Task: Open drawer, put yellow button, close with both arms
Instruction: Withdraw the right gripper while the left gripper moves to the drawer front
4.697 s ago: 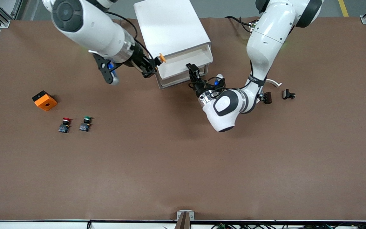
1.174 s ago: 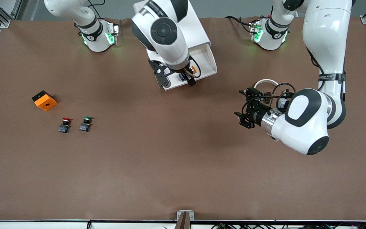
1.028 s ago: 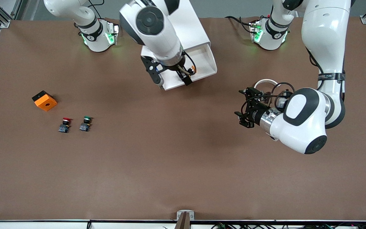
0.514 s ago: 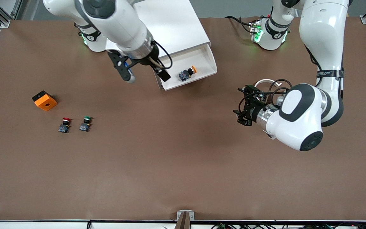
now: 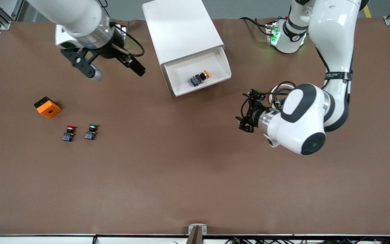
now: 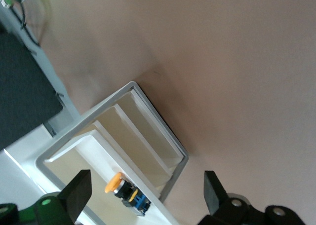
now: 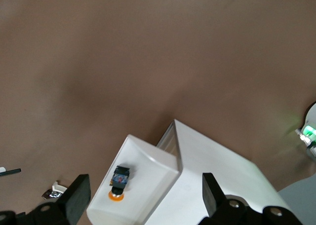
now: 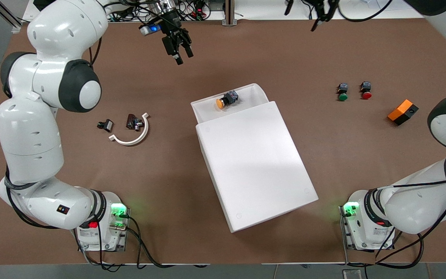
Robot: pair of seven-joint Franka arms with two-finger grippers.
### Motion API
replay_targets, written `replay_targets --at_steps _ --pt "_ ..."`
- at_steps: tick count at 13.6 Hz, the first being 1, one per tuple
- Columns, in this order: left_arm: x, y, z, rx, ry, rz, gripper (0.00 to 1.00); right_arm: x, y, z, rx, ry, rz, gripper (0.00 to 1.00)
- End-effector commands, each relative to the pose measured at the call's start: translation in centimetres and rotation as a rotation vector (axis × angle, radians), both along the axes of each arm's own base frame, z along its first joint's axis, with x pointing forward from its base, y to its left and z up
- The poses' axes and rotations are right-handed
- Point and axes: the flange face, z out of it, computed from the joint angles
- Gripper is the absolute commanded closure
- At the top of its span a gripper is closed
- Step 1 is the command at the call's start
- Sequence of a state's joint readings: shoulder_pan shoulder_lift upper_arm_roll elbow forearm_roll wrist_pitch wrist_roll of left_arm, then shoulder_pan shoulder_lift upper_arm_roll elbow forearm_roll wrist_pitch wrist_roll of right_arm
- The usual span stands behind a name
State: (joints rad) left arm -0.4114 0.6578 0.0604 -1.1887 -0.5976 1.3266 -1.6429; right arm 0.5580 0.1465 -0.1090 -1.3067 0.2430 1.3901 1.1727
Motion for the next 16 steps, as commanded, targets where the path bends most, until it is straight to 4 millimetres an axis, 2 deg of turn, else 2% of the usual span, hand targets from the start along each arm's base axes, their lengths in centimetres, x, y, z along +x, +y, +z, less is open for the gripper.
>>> replay_targets --at_steps 1,2,5,6,8,10,12,13,14,15,16 --pt "-2.0 -0.5 2.4 -0.036 -0.127 -0.223 0.00 -0.4 -5.4 0.5 0.018 -0.024 0.102 0.00" --pt "-2.6 -0.5 3.1 -0.050 -0.167 -0.315 0.00 -0.2 -6.7 0.6 0.002 -0.039 0.129 0.00" --pt "-3.3 -2.5 4.0 -0.197 -0.285 -0.543 0.00 0.8 -9.5 0.4 -0.056 -0.080 0.251 0.00" --pt "-3.4 -3.6 3.7 -0.254 -0.344 -0.629 0.00 1.3 -11.0 0.4 -0.054 -0.087 0.277 0.00" --pt "-3.8 -4.9 3.2 -0.256 -0.398 -0.742 0.00 2.4 -14.5 0.2 -0.053 -0.100 0.327 0.00" --pt "-4.1 -5.1 3.0 -0.278 -0.438 -0.904 0.00 3.3 -17.7 0.2 -0.047 -0.117 0.384 0.00" --pt "-5.0 -4.9 3.1 -0.287 -0.484 -0.986 0.00 3.8 -20.0 0.1 -0.068 -0.127 0.430 0.00" --pt "-6.2 -5.1 2.7 -0.266 -0.509 -1.026 0.00 3.9 -20.8 0.1 -0.093 -0.130 0.447 0.00" --pt "-7.4 -4.3 1.8 -0.220 -0.532 -1.070 0.00 4.0 -21.3 0.2 -0.103 -0.137 0.469 0.00" --pt "-7.8 -3.3 0.9 -0.220 -0.579 -1.100 0.00 4.2 -22.1 0.3 -0.099 -0.145 0.485 0.00" --pt "-8.4 -3.4 0.1 -0.228 -0.605 -1.138 0.00 4.5 -23.0 0.2 -0.096 -0.153 0.502 0.00"
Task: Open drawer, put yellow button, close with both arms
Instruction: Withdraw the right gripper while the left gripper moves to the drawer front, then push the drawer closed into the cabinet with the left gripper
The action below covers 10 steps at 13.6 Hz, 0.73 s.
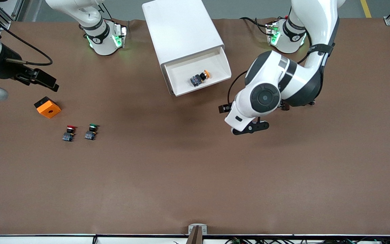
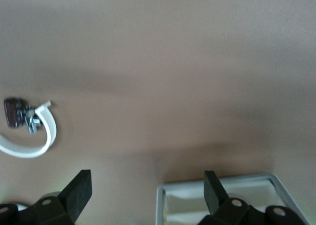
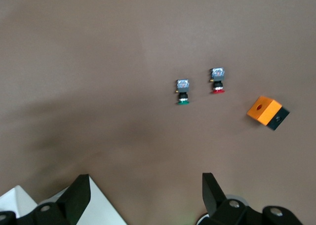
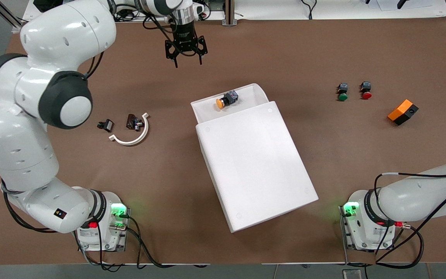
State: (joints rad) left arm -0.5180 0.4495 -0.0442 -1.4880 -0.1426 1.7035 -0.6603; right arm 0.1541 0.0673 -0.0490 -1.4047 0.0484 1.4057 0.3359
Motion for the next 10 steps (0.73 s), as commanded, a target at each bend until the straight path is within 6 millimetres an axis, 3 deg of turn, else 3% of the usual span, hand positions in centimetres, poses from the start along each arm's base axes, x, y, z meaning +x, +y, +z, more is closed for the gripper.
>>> replay_targets --at_steps 1,3,7,10 --pt "-3.1 1.4 -1.2 -0.008 -0.069 -0.076 0.00 0.0 -2.5 0.3 -0.011 -0.031 0.055 0.00" --pt "-3.9 0.0 -1.4 -0.003 -0.084 -0.115 0.00 0.3 -4.3 0.5 -0.009 -0.050 0.093 0.00" --pt "-8.5 -1.4 -4.7 0.045 -0.189 -0.241 0.00 0.9 -7.6 0.8 -0.041 -0.094 0.183 0.00" --pt "-10.3 -3.7 -4.5 0.026 -0.184 -0.255 0.00 0.9 -9.2 0.7 -0.042 -0.097 0.180 0.00"
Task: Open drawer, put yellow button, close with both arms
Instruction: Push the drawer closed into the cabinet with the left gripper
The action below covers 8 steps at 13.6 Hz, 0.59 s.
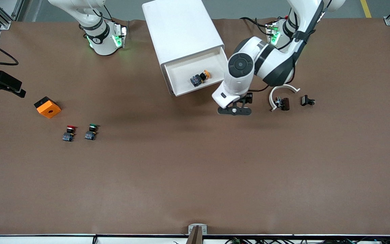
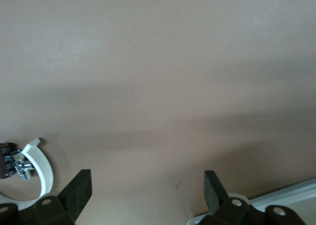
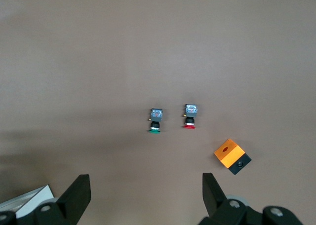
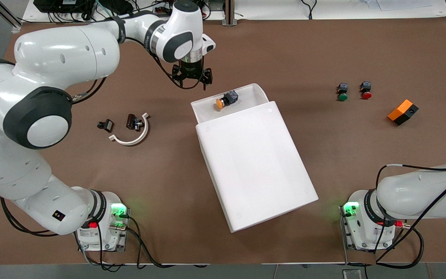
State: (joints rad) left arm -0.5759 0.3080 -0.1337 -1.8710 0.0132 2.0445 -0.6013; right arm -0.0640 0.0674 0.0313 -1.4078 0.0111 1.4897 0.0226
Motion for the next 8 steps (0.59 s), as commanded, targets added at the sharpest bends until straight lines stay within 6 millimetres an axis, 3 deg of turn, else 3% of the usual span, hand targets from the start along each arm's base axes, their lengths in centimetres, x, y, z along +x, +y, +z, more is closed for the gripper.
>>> replay_targets --at_steps 1,5,8 --pt "-2.1 -1.0 1.6 -0.011 -0.033 0.024 0.00 -0.4 -0.9 0.1 -0.022 -0.008 0.009 0.00" --pt "-4.2 -3.3 2.0 -0.073 0.033 0.119 0.00 -0.1 -0.9 -0.9 -0.021 0.000 0.008 0.00" --pt "-5.9 -5.1 1.8 -0.102 0.075 0.131 0.00 -0.1 -0.7 -0.6 -0.022 -0.011 0.012 0.00"
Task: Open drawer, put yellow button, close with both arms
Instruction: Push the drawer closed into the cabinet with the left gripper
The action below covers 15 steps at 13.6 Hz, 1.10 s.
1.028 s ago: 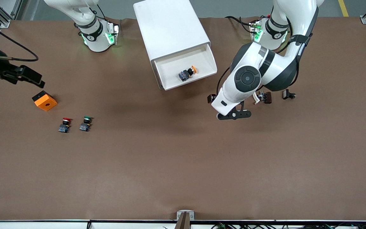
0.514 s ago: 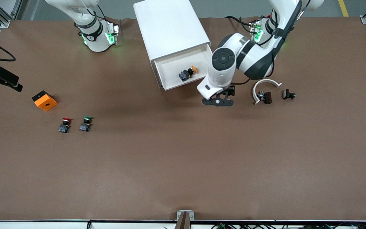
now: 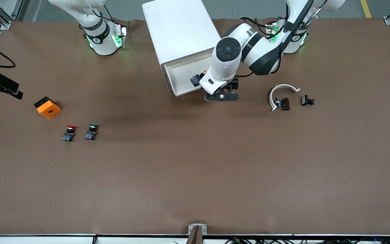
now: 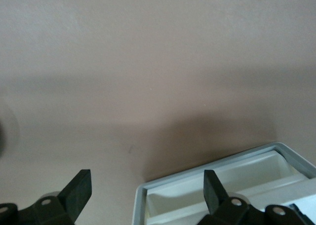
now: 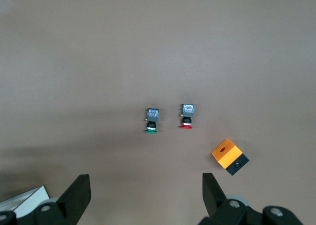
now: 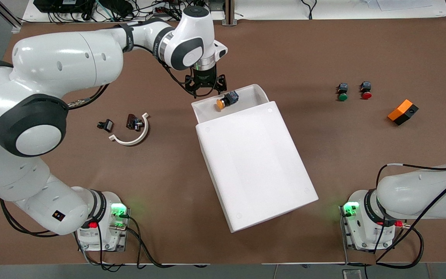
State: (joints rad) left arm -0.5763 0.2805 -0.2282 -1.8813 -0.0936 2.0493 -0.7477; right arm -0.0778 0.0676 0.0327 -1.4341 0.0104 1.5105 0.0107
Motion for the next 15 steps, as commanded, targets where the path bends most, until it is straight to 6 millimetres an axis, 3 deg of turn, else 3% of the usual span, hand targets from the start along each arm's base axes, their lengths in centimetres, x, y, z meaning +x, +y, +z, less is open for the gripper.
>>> replay_targets --at_steps 1,9,11,15 --pt "-2.2 -1.3 0.3 -0.036 0.028 0.020 0.00 -0.2 0.2 0.7 -0.023 -0.026 0.011 0.00" --pt "-7.0 -5.1 0.3 -0.097 0.130 0.016 0.00 -0.5 -0.4 0.5 -0.022 0.004 -0.010 0.00" --pt "-7.8 -5.7 -0.4 -0.108 0.170 0.023 0.00 -0.5 -1.1 0.4 -0.019 0.004 -0.022 0.00" --pt "-8.6 -6.6 -2.1 -0.118 0.241 0.053 0.00 0.0 -0.8 -0.4 -0.013 0.012 -0.014 0.00"
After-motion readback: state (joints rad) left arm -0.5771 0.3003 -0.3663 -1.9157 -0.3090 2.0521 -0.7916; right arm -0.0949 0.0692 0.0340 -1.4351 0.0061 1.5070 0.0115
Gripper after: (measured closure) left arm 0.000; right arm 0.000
